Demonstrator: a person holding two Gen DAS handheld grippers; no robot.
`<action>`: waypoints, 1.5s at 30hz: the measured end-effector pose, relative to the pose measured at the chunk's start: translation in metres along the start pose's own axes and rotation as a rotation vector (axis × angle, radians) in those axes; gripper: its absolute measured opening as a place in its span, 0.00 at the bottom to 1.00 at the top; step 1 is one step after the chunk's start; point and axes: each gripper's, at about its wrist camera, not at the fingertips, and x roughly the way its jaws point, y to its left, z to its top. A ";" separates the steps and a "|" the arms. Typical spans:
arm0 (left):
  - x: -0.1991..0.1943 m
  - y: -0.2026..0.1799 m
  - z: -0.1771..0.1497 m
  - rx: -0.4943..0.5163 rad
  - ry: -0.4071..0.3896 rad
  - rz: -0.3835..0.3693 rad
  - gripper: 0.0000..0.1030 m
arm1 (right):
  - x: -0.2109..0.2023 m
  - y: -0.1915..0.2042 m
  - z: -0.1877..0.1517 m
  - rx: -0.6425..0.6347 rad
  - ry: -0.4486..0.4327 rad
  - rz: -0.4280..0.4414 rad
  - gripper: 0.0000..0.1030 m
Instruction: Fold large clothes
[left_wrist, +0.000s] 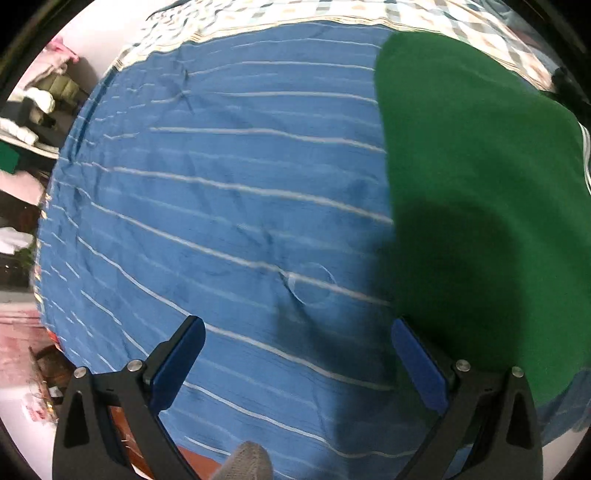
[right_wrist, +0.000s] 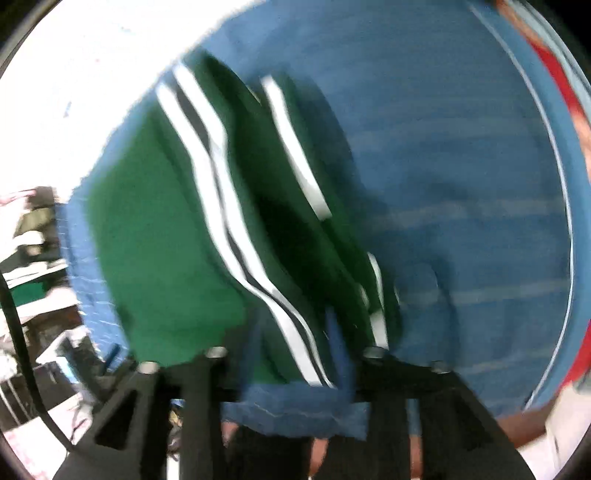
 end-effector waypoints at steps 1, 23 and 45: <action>-0.003 -0.002 0.006 0.008 -0.017 0.015 1.00 | -0.005 0.007 0.011 -0.025 -0.024 0.029 0.52; 0.003 -0.073 0.164 0.174 -0.232 0.171 1.00 | 0.041 0.020 0.109 0.017 -0.090 0.049 0.03; -0.002 -0.035 -0.019 0.071 -0.013 0.062 1.00 | 0.087 0.026 -0.076 0.218 0.223 0.282 0.41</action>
